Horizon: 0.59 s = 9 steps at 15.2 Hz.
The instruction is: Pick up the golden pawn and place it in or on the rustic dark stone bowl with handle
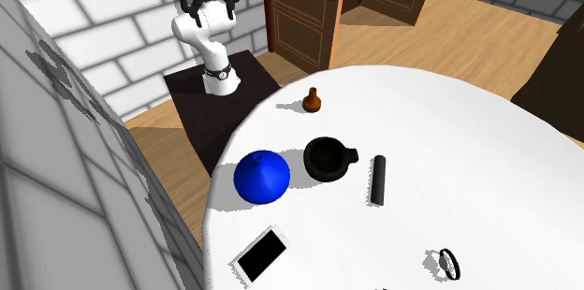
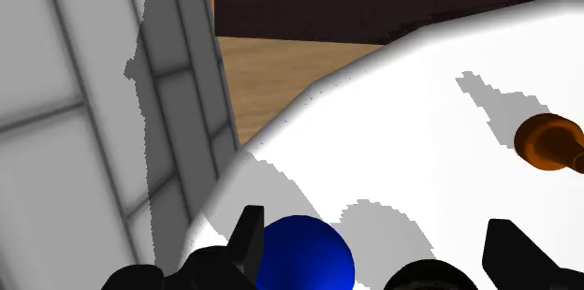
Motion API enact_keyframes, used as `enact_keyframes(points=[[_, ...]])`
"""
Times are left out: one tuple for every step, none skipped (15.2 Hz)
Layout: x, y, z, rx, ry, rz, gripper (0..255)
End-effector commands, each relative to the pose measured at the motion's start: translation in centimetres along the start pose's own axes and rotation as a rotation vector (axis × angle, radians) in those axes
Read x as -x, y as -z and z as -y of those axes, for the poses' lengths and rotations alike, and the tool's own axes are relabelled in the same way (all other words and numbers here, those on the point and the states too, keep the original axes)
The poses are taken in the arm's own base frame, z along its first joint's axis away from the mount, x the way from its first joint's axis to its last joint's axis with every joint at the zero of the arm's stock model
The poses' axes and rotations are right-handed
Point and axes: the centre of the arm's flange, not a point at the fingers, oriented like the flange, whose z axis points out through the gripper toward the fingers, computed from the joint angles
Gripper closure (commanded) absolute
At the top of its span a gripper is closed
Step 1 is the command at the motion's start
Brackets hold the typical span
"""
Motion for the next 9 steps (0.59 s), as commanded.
enact_keyframes(points=[[0.0, 0.0, 0.0, 0.000, 0.000, 0.000, 0], [-0.2, -0.9, 0.9, -0.001, -0.004, 0.000, 0], [-0.4, -1.8, 1.8, -0.002, -0.008, 0.000, 0], [-0.6, -2.7, 2.8, -0.002, -0.012, 0.000, 0], [-0.8, -3.7, 3.7, -0.003, -0.016, 0.000, 0], [-1.0, -4.6, 4.6, -0.004, -0.020, 0.000, 0], [-1.2, -5.5, 5.5, -0.005, -0.024, 0.000, 0], [-1.4, -6.4, 6.4, -0.006, -0.028, 0.000, 0], [-1.6, -7.3, 7.4, -0.006, -0.032, 0.000, 0]])
